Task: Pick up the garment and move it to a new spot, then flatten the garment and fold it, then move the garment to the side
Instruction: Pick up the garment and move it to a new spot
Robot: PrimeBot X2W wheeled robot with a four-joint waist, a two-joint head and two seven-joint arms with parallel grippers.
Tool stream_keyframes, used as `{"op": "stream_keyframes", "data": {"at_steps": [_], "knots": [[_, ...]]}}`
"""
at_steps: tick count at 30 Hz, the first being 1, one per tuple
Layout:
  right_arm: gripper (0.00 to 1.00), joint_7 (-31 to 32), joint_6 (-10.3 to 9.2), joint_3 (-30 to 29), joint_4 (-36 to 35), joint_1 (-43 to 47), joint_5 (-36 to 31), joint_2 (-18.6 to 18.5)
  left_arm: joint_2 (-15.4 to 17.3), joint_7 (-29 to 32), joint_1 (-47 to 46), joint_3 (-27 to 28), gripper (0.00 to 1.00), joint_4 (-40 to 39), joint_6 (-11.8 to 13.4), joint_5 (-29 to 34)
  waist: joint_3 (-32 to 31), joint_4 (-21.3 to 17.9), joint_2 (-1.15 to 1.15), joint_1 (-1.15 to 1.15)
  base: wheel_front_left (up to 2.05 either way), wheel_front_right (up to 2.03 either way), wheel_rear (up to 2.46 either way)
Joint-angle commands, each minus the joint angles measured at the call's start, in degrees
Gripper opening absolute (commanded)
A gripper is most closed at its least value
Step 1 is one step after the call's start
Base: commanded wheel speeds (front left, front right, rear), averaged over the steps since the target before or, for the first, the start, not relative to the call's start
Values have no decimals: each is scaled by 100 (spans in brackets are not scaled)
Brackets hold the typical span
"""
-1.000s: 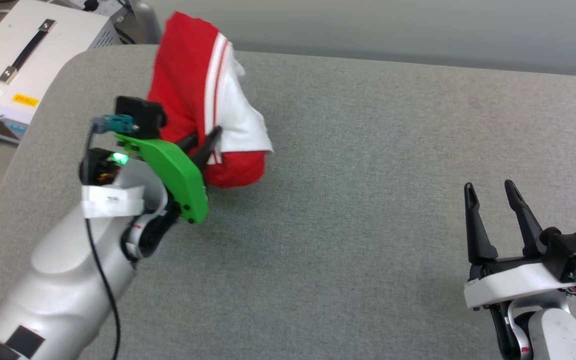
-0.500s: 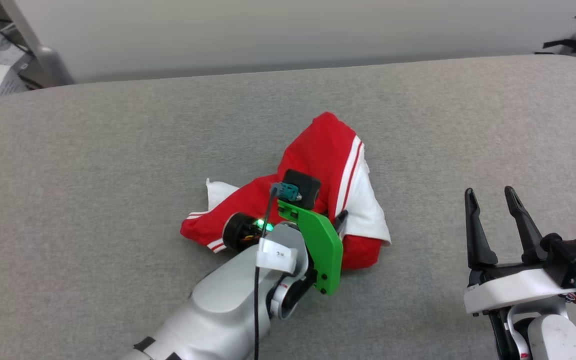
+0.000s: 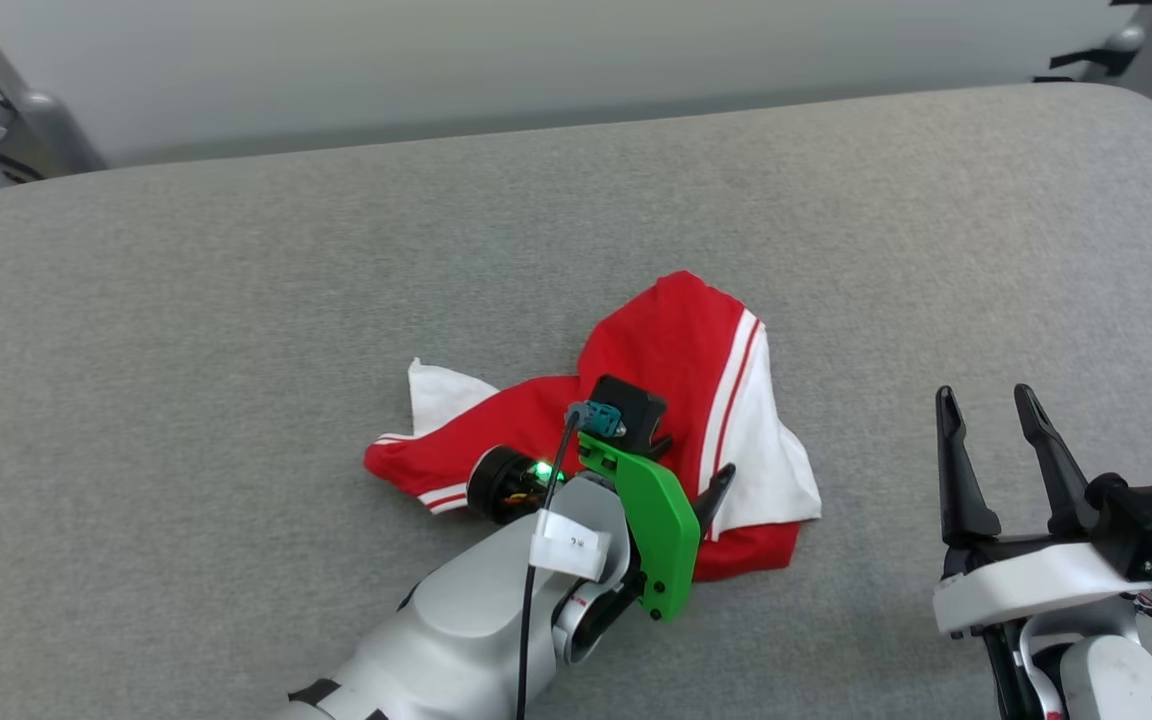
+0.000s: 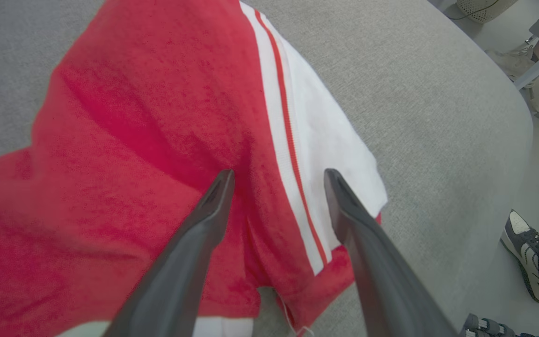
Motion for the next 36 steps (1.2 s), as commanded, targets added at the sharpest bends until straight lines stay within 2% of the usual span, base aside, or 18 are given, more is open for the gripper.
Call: {"op": "stream_keyframes", "data": {"at_steps": [1, 5, 8, 13, 15, 16, 19, 23, 26, 29, 33, 36], "knots": [[100, -35, -3, -35, 27, 107, -54, -5, -10, -91, -99, 6, 100, -27, -17, -65, -304, 344, 0, 0, 0, 0, 0], [100, -35, -3, -117, 100, 209, -118, -5, -2, -344, -176, 137, 100, -99, -107, -175, -514, 645, 0, 0, 0, 0, 0], [100, -35, -3, -167, 156, 284, -148, -5, 168, -669, -298, 320, 100, -146, -94, -156, -632, 829, 0, 0, 0, 0, 0], [100, -35, -3, -258, 216, 427, -169, -5, 704, -1347, -318, 674, 100, -394, 48, 14, -765, 1083, 0, 0, 0, 0, 0], [100, -35, -3, -280, 226, 474, -167, -5, 941, -1458, -168, 871, 100, -630, -28, 15, -793, 1149, 0, 0, 0, 0, 0], [100, -35, -3, -283, 228, 492, -147, -5, 1077, -1489, -102, 966, 100, -756, -32, 83, -798, 1173, 0, 0, 0, 0, 0], [100, -35, -3, -314, 214, 535, -103, -5, 1566, -1517, 250, 1488, 100, -1421, 170, 676, -810, 1236, 0, 0, 0, 0, 0], [100, -35, -3, -350, 173, 581, -78, -5, 1846, -1520, 1281, 2439, 100, -2487, 414, 1371, -820, 1278, 0, 0, 0, 0, 0], [100, -35, -3, -378, 140, 621, -88, -5, 1834, -1521, 2096, 3075, 100, -3128, 539, 1865, -822, 1300, 0, 0, 0, 0, 0], [100, -35, -3, -395, 132, 658, -100, -5, 1682, -1521, 2748, 3527, 100, -3474, 567, 2188, -833, 1312, 0, 0, 0, 0, 0], [100, -35, -3, -376, 154, 708, -108, -5, 1449, -1521, 3367, 3984, 100, -3724, 477, 2602, -872, 1299, 0, 0, 0, 0, 0], [100, -35, -3, -380, 152, 741, -93, -5, 1303, -1522, 3630, 4276, 100, -3829, 321, 2901, -890, 1292, 0, 0, 0, 0, 0]]}}
